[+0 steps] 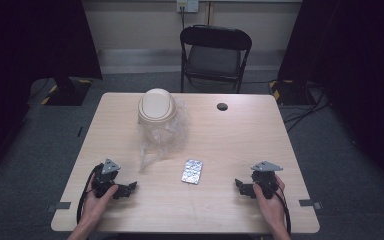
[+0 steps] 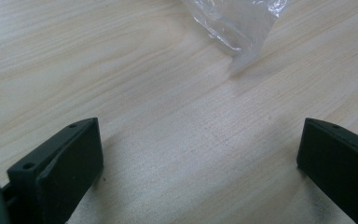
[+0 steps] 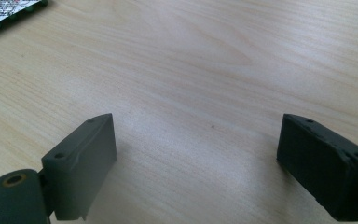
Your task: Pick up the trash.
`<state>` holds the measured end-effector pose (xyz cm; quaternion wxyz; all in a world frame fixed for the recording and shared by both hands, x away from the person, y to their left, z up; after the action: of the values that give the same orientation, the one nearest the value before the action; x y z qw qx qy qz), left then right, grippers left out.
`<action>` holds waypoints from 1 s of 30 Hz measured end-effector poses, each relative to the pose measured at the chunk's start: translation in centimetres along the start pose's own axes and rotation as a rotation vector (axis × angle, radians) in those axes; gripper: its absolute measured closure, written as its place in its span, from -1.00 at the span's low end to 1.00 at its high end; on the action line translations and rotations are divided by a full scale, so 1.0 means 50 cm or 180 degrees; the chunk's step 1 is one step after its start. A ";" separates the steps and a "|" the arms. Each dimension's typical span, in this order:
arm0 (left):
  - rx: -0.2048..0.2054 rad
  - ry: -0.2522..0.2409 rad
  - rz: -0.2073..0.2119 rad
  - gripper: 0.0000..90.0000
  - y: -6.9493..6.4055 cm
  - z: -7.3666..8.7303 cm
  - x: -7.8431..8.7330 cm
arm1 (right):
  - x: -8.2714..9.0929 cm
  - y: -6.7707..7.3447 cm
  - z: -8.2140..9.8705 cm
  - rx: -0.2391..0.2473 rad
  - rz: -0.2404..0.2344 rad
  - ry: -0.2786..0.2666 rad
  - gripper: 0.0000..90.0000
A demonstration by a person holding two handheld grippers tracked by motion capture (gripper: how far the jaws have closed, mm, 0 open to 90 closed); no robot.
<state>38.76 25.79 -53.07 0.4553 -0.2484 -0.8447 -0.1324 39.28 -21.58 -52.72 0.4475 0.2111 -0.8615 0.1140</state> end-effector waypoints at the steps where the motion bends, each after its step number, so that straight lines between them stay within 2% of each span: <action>1: 0.0000 0.0000 0.0000 -1.00 0.000 0.000 0.000 | 0.000 0.000 0.000 0.0000 0.0000 0.0000 -0.76; 8: -0.0025 -0.0003 -0.0006 -0.98 0.003 0.001 0.002 | 0.000 0.000 0.000 -0.0002 0.0004 0.0004 -0.76; 10: 0.0028 -0.0033 0.0010 -0.93 0.001 0.001 0.003 | 0.000 0.000 0.000 -0.0005 0.0001 0.0002 -0.76; 12: 0.0016 -0.0045 -0.0011 -0.85 0.002 0.002 0.006 | 0.000 0.000 0.000 -0.0001 0.0001 0.0001 -0.76; 15: -0.0001 -0.0083 0.0013 -0.60 0.000 0.002 0.010 | 0.000 0.000 0.000 -0.0001 0.0001 0.0001 -0.76; 16: 0.0032 -0.0116 0.0159 -0.63 -0.004 0.002 0.015 | 0.000 0.000 0.000 -0.0002 0.0000 0.0000 -0.76; 21: 0.0009 -0.0204 0.0243 -0.64 -0.009 -0.002 0.022 | 0.000 0.000 0.000 -0.0001 0.0001 0.0001 -0.76; 22: 0.0009 -0.0277 0.0341 -0.64 -0.011 -0.007 0.026 | 0.000 0.000 0.000 -0.0002 0.0000 0.0001 -0.76; 23: 0.0009 -0.0277 0.0341 -0.64 -0.011 -0.007 0.026 | 0.000 0.000 0.000 -0.0002 0.0000 0.0001 -0.76; 24: -0.0006 -0.0329 0.0432 -0.64 -0.014 -0.013 0.031 | 0.000 0.000 0.000 -0.0003 0.0004 0.0005 -0.76; 26: -0.0009 -0.0344 0.0470 -0.64 -0.016 -0.016 0.033 | 0.000 0.000 0.000 -0.0003 0.0003 0.0005 -0.76; 30: -0.0105 -0.0363 0.0473 -0.60 -0.022 -0.031 0.042 | 0.000 0.000 0.000 -0.0001 0.0000 0.0001 -0.76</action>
<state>38.28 24.77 -50.45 0.4109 -0.3249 -0.8462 -0.0978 39.28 -21.58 -52.72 0.4476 0.2110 -0.8615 0.1139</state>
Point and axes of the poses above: each handheld gripper's, and its own axes: x roughly backward along the jaws, z roughly out of its underside, y roughly to its left, the point moved 4 cm from there along -x, roughly forward along the jaws, and after that the axes turned 12 degrees about y, right-handed, at the moved point
